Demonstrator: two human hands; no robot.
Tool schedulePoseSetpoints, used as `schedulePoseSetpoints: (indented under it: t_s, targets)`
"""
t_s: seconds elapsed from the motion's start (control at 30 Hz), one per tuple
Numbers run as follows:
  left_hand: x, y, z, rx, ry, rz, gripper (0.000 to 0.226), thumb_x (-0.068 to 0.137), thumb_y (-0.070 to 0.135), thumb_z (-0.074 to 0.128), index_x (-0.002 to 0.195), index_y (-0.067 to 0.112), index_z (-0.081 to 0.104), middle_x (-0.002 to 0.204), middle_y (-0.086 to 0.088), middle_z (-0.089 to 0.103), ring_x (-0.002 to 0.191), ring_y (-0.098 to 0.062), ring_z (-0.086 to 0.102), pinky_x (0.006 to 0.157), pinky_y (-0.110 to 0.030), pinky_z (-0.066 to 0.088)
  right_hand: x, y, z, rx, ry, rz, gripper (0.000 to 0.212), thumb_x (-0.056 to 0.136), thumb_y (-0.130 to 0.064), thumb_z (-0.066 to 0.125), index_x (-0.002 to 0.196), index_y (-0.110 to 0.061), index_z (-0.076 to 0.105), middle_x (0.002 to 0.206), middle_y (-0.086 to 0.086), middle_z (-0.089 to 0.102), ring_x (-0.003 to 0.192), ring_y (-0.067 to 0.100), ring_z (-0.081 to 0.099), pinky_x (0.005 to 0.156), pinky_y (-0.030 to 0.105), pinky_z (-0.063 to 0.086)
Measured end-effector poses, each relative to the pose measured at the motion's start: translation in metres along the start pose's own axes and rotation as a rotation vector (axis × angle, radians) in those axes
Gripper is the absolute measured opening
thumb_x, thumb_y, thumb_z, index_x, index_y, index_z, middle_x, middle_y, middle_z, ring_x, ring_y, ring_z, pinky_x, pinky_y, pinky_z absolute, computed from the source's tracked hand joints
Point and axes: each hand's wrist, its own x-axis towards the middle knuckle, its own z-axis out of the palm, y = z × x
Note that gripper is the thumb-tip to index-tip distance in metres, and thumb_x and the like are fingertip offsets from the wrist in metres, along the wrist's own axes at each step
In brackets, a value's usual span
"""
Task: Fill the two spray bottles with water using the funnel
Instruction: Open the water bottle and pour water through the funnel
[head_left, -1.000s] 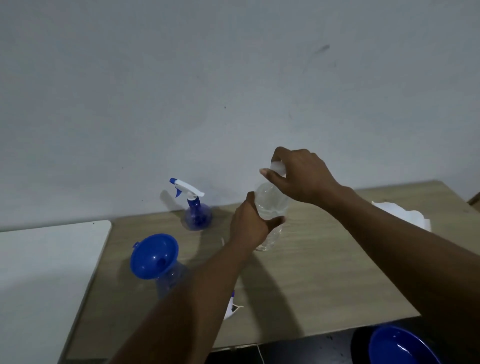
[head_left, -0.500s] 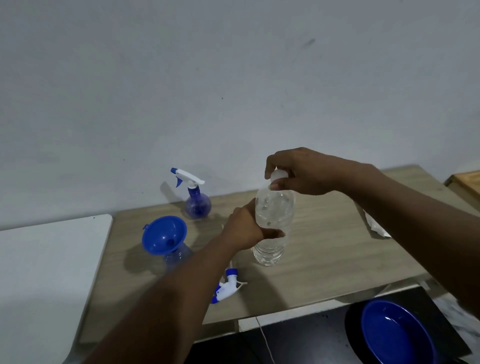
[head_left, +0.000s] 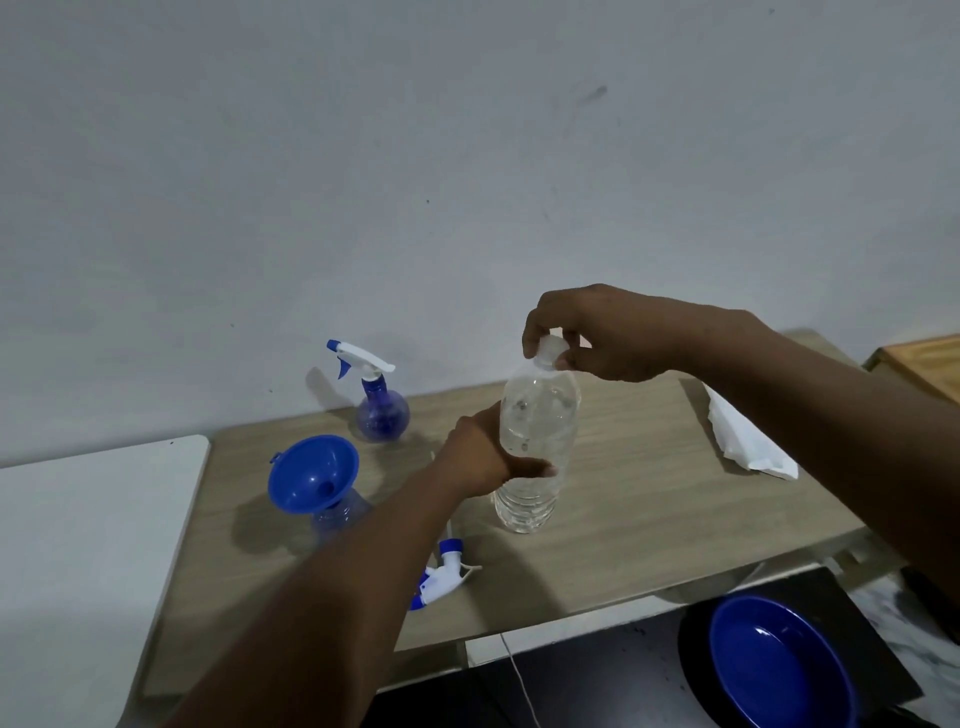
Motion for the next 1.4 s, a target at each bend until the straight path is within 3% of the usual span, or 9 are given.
schedulePoseSetpoints:
  t_s: [0.17, 0.3, 0.47, 0.57, 0.77, 0.9, 1.0, 1.13, 1.4]
  targets:
    - [0.002, -0.001, -0.001, -0.068, 0.002, -0.025, 0.080, 0.057, 0.058, 0.088, 0.126, 0.035, 0.055, 0.117, 0.009, 0.068, 0.106, -0.013, 0.063, 0.089, -0.030, 0.053, -0.011, 0.020, -0.003, 0.184, 0.270, 0.059, 0.026, 0.090, -0.020, 0.073, 0.115, -0.026, 0.067, 0.112, -0.008, 0.064, 0.089, 0.010, 0.065, 0.080, 0.024, 0.052]
    - [-0.002, -0.006, 0.005, -0.198, 0.022, -0.070, 0.084, 0.054, 0.054, 0.092, 0.127, 0.040, 0.053, 0.106, 0.024, 0.062, 0.098, -0.001, 0.059, 0.077, -0.016, 0.046, -0.029, 0.060, 0.059, 0.386, 0.513, 0.338, 0.036, 0.084, -0.023, 0.079, 0.118, -0.022, 0.066, 0.102, -0.006, 0.067, 0.078, 0.010, 0.067, 0.073, 0.020, 0.049]
    - [-0.004, -0.010, 0.010, -0.206, 0.033, -0.085, 0.086, 0.053, 0.046, 0.095, 0.128, 0.038, 0.053, 0.106, 0.023, 0.060, 0.102, -0.004, 0.059, 0.083, -0.021, 0.046, -0.036, 0.087, 0.209, 0.411, 0.115, 0.589, 0.044, 0.079, -0.020, 0.080, 0.119, -0.020, 0.063, 0.108, 0.002, 0.071, 0.081, 0.016, 0.064, 0.081, 0.032, 0.053]
    - [-0.004, -0.014, 0.013, -0.237, 0.029, -0.098, 0.087, 0.054, 0.044, 0.094, 0.130, 0.035, 0.053, 0.116, 0.019, 0.063, 0.109, -0.008, 0.059, 0.087, -0.024, 0.048, -0.035, 0.086, 0.259, 0.336, 0.086, 0.630, 0.035, 0.087, -0.024, 0.067, 0.121, -0.025, 0.060, 0.110, 0.004, 0.071, 0.094, 0.024, 0.066, 0.081, 0.035, 0.054]
    - [-0.005, -0.020, 0.017, -0.259, 0.030, -0.114, 0.098, 0.050, 0.050, 0.094, 0.136, 0.030, 0.051, 0.131, 0.013, 0.062, 0.112, -0.010, 0.060, 0.091, -0.030, 0.052, -0.033, 0.089, 0.278, 0.203, 0.035, 0.600, 0.045, 0.082, -0.030, 0.069, 0.125, -0.030, 0.057, 0.117, 0.005, 0.068, 0.102, 0.027, 0.064, 0.085, 0.038, 0.054]
    - [-0.012, -0.027, 0.017, -0.303, 0.006, -0.127, 0.097, 0.055, 0.035, 0.096, 0.139, 0.027, 0.047, 0.124, 0.012, 0.059, 0.100, 0.001, 0.059, 0.079, -0.019, 0.051, -0.032, 0.091, 0.210, 0.925, 0.176, 0.484, 0.085, 0.068, -0.011, 0.090, 0.142, -0.021, 0.048, 0.141, 0.007, 0.055, 0.122, 0.019, 0.054, 0.097, 0.032, 0.050]
    - [-0.019, -0.038, 0.021, -0.381, -0.012, -0.171, 0.105, 0.050, 0.039, 0.098, 0.140, 0.028, 0.045, 0.129, 0.005, 0.061, 0.109, -0.008, 0.062, 0.088, -0.032, 0.057, -0.025, 0.068, 0.163, 1.171, 0.077, 0.281, 0.103, 0.062, -0.018, 0.095, 0.147, -0.032, 0.037, 0.146, -0.008, 0.050, 0.134, 0.011, 0.047, 0.108, 0.039, 0.046]
    - [-0.037, -0.051, 0.026, -0.358, 0.018, -0.222, 0.097, 0.053, 0.039, 0.096, 0.138, 0.026, 0.050, 0.126, 0.007, 0.062, 0.108, -0.008, 0.061, 0.088, -0.036, 0.057, -0.002, 0.029, 0.163, 1.213, 0.185, 0.121, 0.078, 0.068, -0.007, 0.090, 0.136, -0.020, 0.054, 0.130, 0.006, 0.066, 0.121, 0.024, 0.063, 0.101, 0.048, 0.053]
    - [-0.092, -0.091, 0.015, -0.317, 0.055, -0.360, 0.064, 0.053, 0.048, 0.092, 0.108, 0.029, 0.066, 0.089, 0.007, 0.073, 0.085, -0.009, 0.071, 0.082, -0.041, 0.060, 0.013, 0.002, 0.185, 1.184, 0.585, 0.217, 0.065, 0.064, -0.008, 0.092, 0.123, -0.010, 0.065, 0.114, 0.005, 0.075, 0.107, 0.019, 0.071, 0.096, 0.049, 0.057]
